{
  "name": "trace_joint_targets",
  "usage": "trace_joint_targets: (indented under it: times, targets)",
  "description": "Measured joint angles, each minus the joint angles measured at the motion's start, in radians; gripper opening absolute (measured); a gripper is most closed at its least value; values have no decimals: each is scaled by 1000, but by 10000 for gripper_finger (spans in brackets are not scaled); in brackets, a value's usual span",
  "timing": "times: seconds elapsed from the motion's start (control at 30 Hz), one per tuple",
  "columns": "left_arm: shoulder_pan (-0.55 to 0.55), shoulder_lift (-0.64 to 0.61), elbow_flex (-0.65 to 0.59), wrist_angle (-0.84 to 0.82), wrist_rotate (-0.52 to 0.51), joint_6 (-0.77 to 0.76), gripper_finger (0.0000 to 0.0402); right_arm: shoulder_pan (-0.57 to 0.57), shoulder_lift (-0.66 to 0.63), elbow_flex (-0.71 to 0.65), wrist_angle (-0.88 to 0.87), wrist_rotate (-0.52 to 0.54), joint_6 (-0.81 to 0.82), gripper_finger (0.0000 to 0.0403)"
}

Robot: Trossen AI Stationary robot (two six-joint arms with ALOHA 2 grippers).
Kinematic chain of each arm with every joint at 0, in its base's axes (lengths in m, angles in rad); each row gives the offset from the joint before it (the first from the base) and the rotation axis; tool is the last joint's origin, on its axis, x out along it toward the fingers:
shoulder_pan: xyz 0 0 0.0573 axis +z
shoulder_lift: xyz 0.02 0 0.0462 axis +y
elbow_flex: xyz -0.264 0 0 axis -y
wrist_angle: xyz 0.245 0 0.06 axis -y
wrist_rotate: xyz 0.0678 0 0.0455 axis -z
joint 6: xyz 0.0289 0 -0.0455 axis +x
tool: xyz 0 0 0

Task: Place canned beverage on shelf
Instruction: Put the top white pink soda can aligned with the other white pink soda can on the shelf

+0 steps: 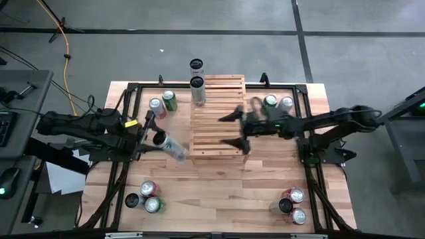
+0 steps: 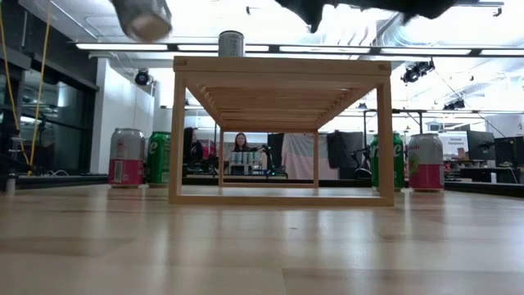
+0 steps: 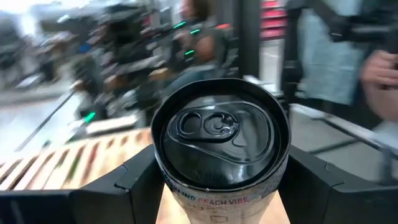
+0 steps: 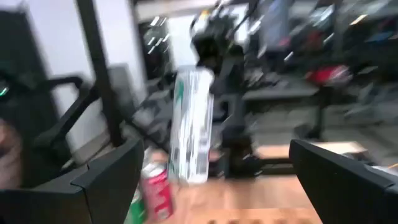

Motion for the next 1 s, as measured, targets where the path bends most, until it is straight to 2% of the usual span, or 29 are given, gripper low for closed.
trace_joint_targets:
  times: [0.07, 0.23, 0.43, 0.67, 1.0]
  targets:
    - [-31, 10, 0, 6, 20, 49, 237, 7, 71, 110, -107, -44, -16, 387]
    - [-111, 45, 0, 13, 19, 138, 237, 35, 234, 363, -385, -43, -112, 387]
    - [-178, 97, 0, 72, 5, 199, 237, 40, 371, 560, -533, -41, -112, 387]
    - [-225, 130, 0, 119, -118, 268, 237, 45, 464, 649, -558, -164, -33, 387]
    - [-234, 163, 1, 178, -138, 307, 237, 68, 488, 660, -549, -150, 2, 387]
